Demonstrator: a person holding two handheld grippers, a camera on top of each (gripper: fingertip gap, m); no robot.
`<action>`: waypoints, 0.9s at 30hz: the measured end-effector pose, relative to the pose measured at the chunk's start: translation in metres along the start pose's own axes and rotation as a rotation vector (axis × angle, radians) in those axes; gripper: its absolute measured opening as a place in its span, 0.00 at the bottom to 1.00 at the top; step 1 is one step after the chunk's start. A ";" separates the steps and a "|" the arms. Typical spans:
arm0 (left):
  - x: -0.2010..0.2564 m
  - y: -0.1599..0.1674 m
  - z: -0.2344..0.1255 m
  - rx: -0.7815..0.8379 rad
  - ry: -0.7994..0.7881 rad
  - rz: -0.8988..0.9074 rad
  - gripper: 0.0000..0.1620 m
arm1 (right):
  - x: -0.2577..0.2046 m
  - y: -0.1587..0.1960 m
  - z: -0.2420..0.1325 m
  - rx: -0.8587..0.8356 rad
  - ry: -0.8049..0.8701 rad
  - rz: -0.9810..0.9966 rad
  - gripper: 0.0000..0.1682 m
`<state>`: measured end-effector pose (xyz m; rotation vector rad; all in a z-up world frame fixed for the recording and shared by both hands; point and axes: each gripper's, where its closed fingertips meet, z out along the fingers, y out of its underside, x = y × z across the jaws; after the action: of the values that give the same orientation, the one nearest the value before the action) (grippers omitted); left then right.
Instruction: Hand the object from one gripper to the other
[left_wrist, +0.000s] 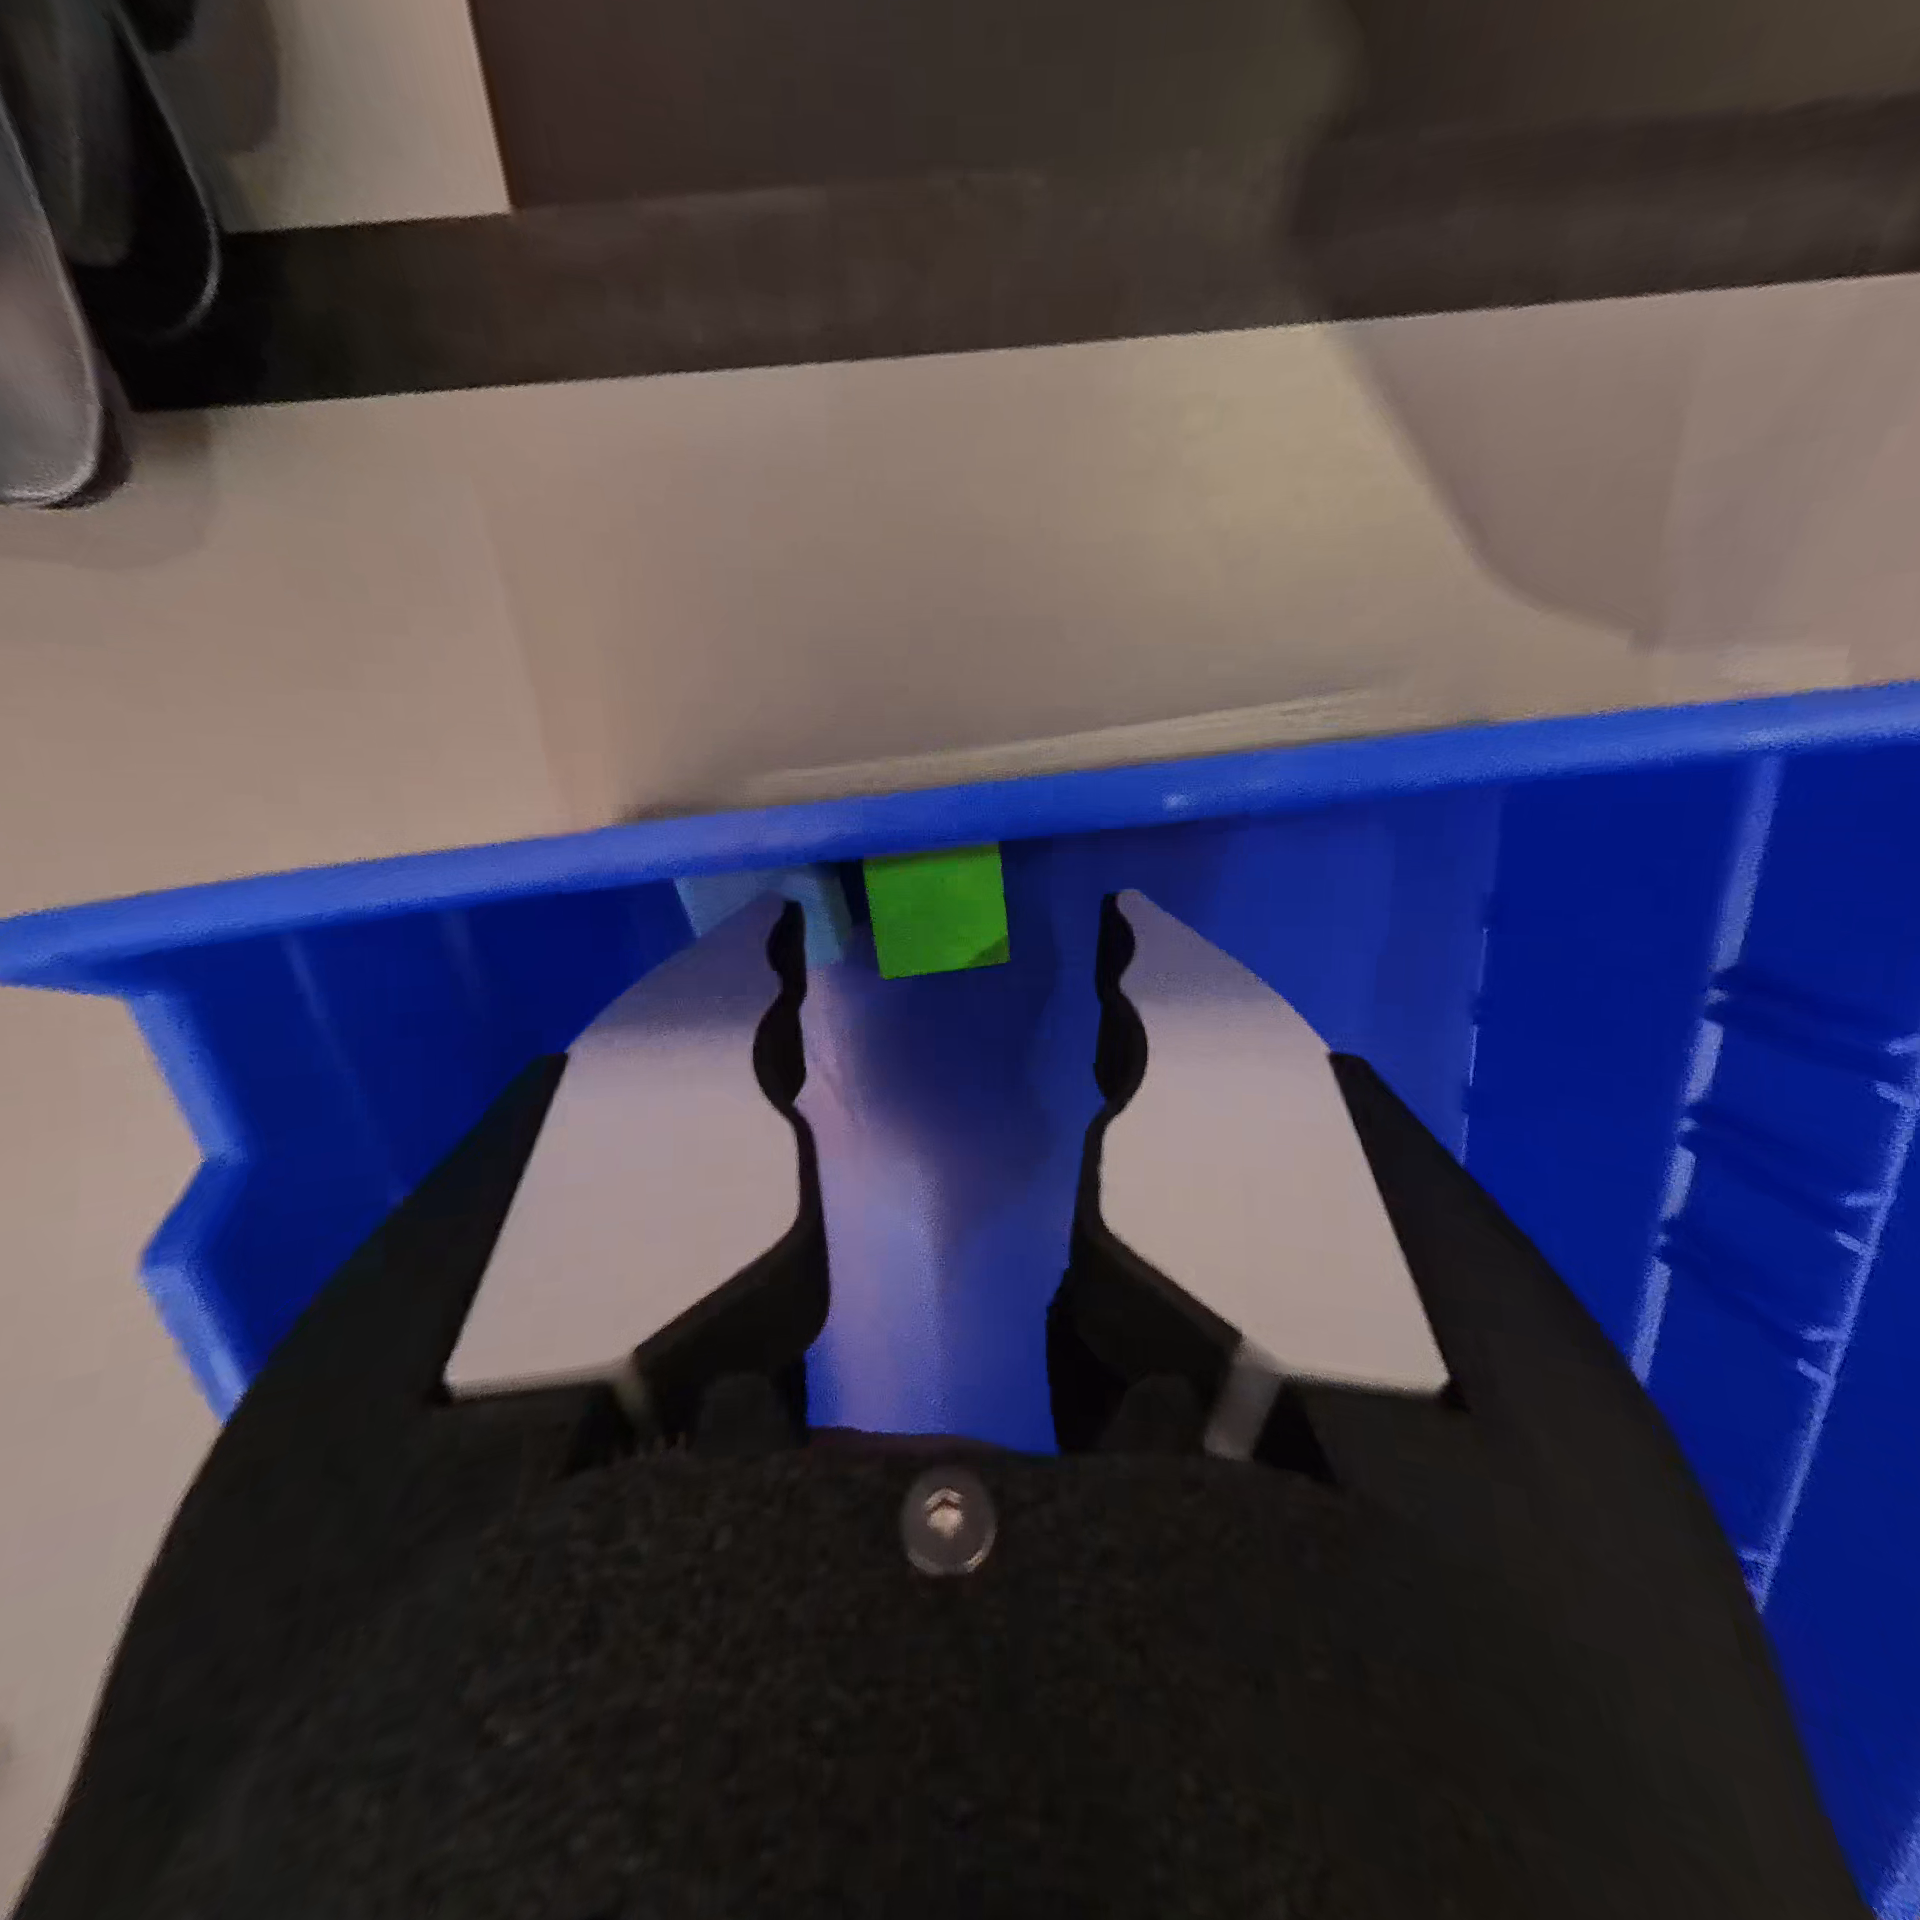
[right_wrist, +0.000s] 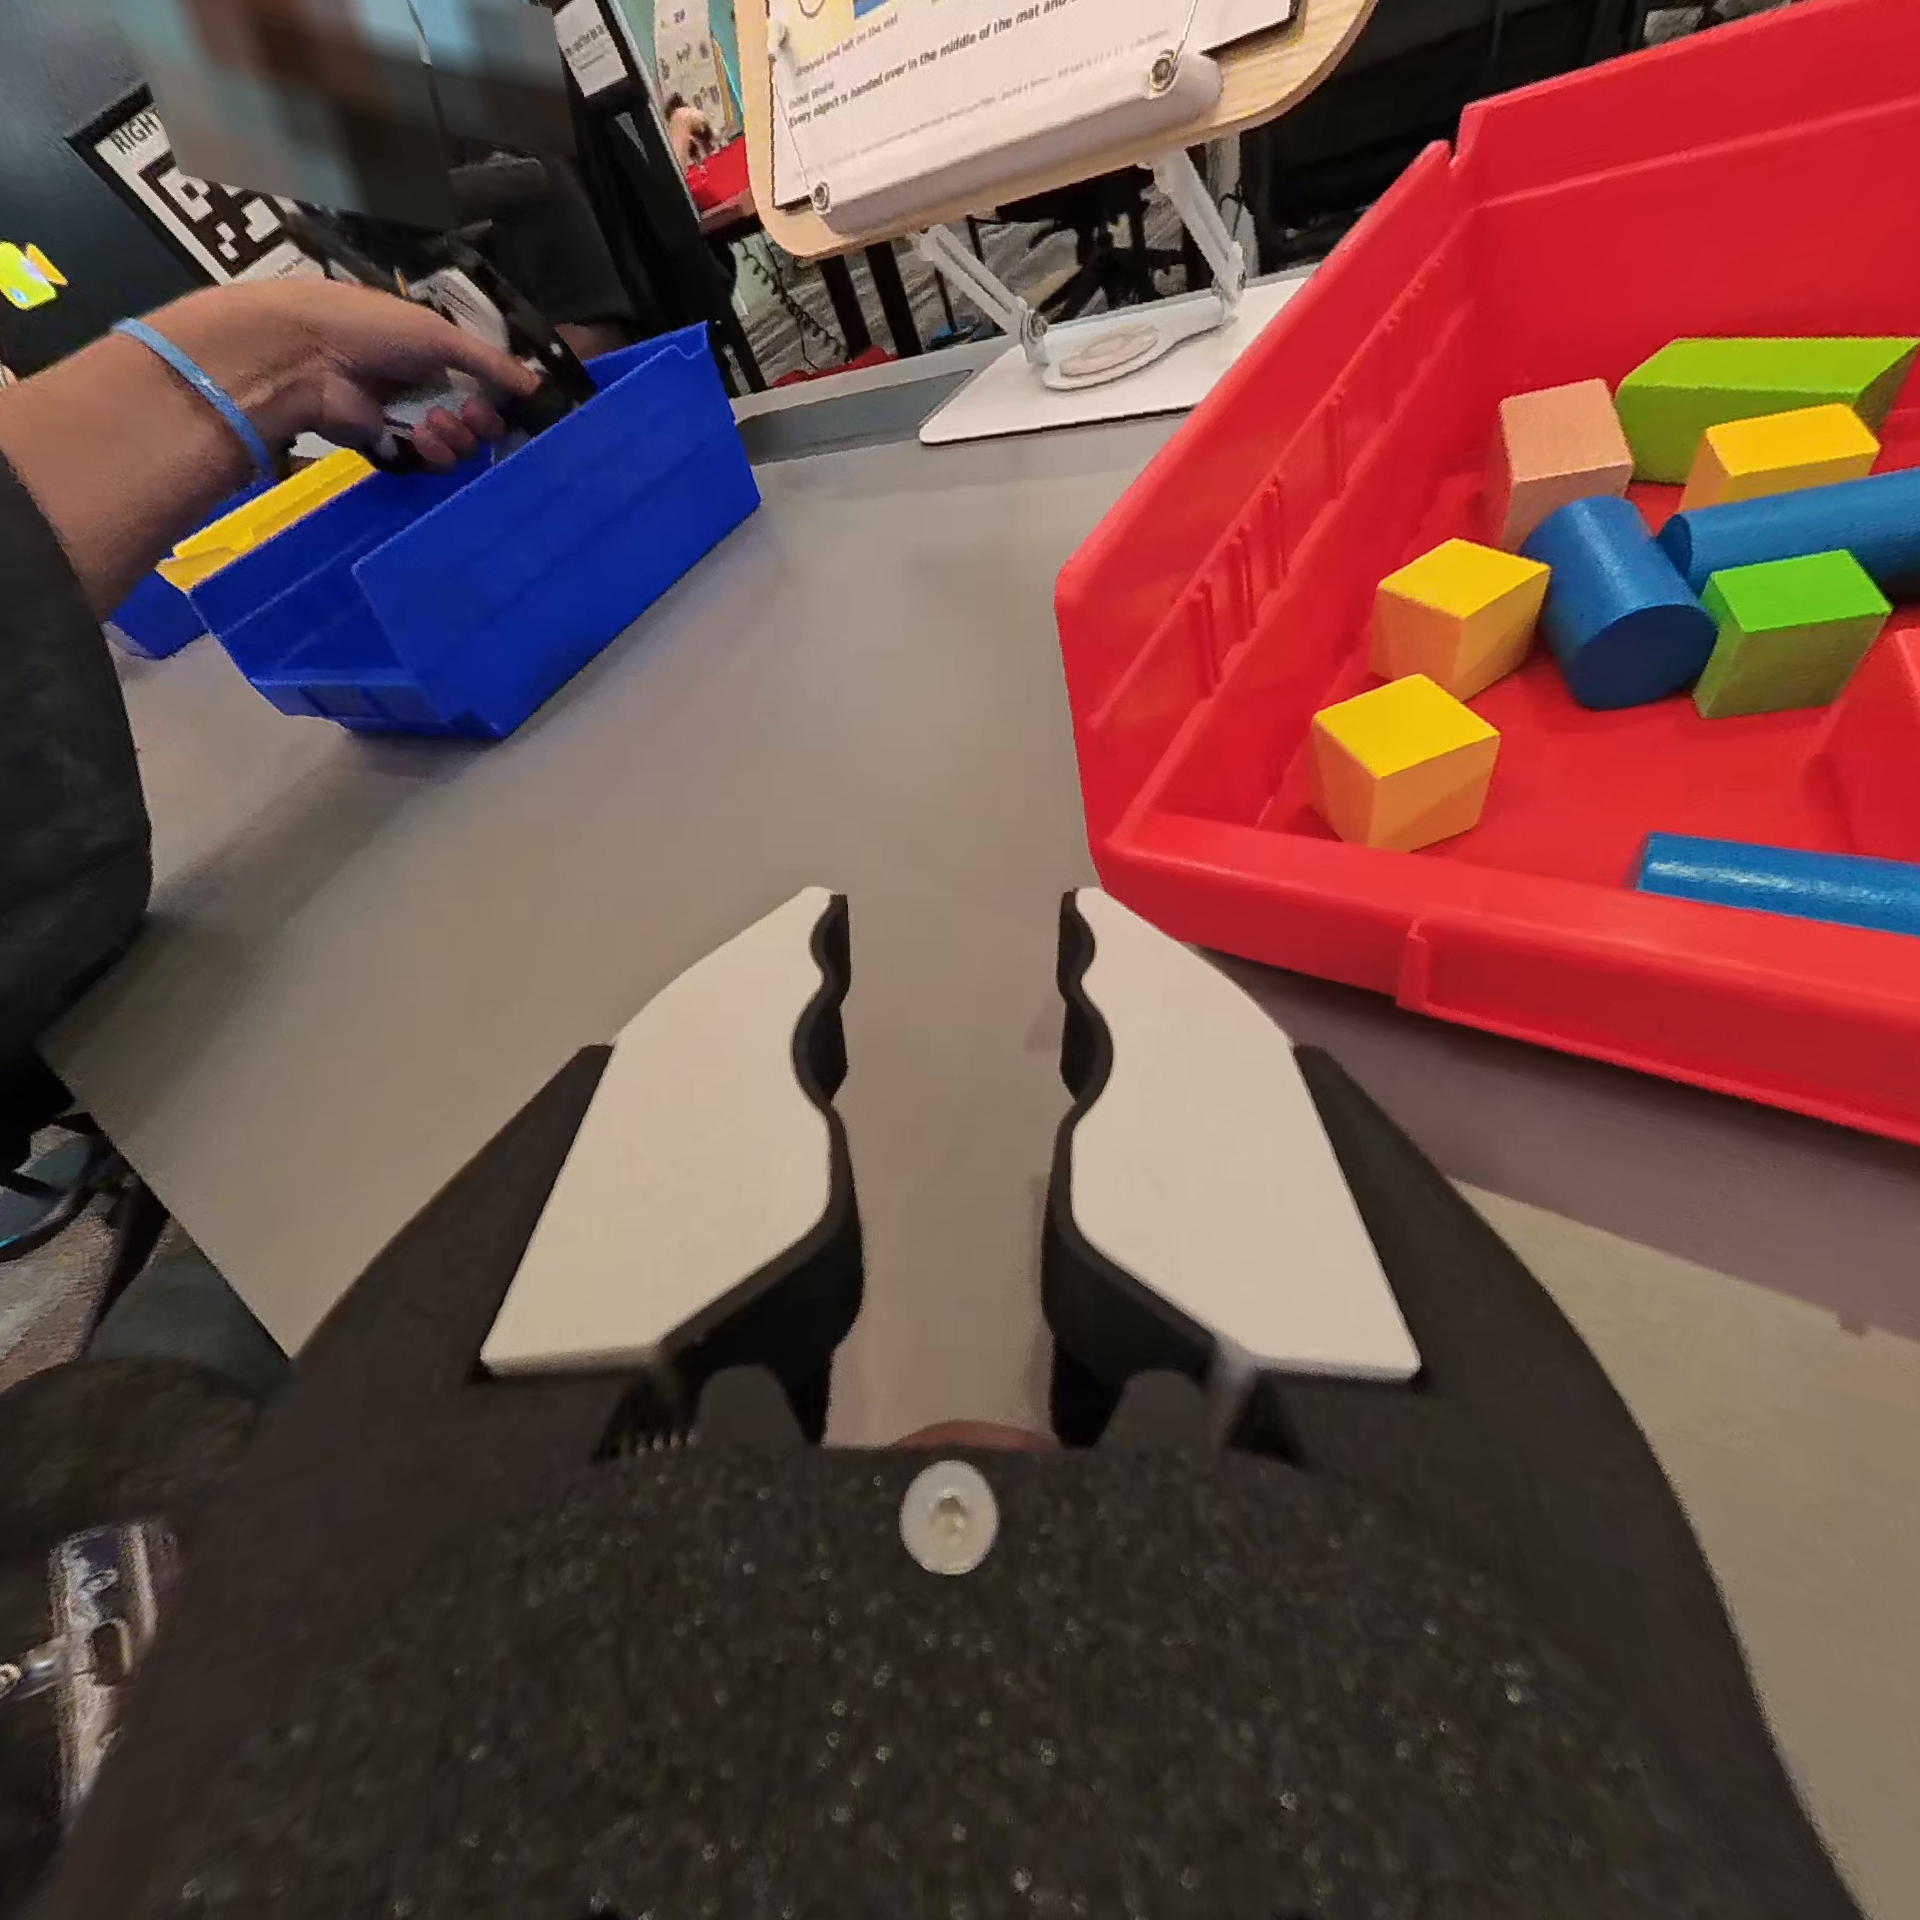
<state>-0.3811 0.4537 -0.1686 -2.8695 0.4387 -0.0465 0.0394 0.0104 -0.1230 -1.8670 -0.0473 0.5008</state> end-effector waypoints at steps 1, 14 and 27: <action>0.000 0.000 0.002 -0.003 -0.005 0.004 0.33 | 0.001 0.001 0.001 -0.003 -0.003 0.009 0.23; 0.008 0.002 0.007 -0.051 -0.090 0.039 0.30 | -0.002 0.004 0.001 -0.027 -0.022 0.001 0.23; -0.004 0.012 0.005 0.016 -0.089 0.028 0.17 | 0.000 0.000 -0.003 -0.018 -0.027 0.001 0.23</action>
<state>-0.3881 0.4451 -0.1759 -2.8352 0.4586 0.0823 0.0403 0.0081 -0.1219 -1.8783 -0.0695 0.5276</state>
